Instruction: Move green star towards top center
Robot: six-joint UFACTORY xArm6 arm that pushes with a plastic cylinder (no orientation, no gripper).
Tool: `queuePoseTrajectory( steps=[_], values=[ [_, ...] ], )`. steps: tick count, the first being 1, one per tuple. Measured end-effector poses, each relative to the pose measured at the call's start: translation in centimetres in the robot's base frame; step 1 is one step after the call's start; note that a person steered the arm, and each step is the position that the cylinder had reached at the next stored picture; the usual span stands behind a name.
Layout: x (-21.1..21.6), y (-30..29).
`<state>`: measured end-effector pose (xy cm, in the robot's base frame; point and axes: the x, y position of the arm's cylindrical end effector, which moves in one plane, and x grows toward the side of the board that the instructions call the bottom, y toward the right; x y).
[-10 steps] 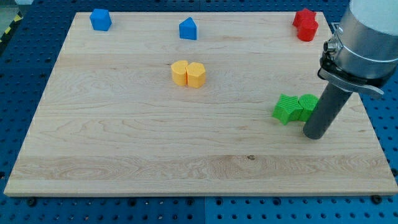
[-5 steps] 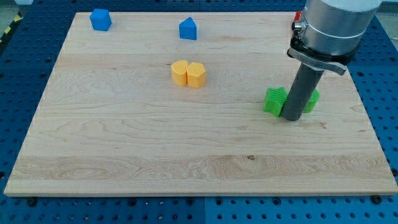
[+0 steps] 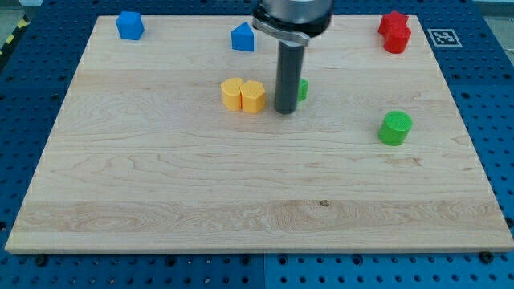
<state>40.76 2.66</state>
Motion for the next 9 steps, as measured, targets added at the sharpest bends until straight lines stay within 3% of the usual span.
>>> queuePoseTrajectory(
  steps=[2, 3, 5, 6, 9],
  values=[
    [-4.6, -0.7],
    [-4.3, -0.4],
    [0.5, 4.4],
    [0.4, 6.0],
    [-6.0, 5.9]
  ],
)
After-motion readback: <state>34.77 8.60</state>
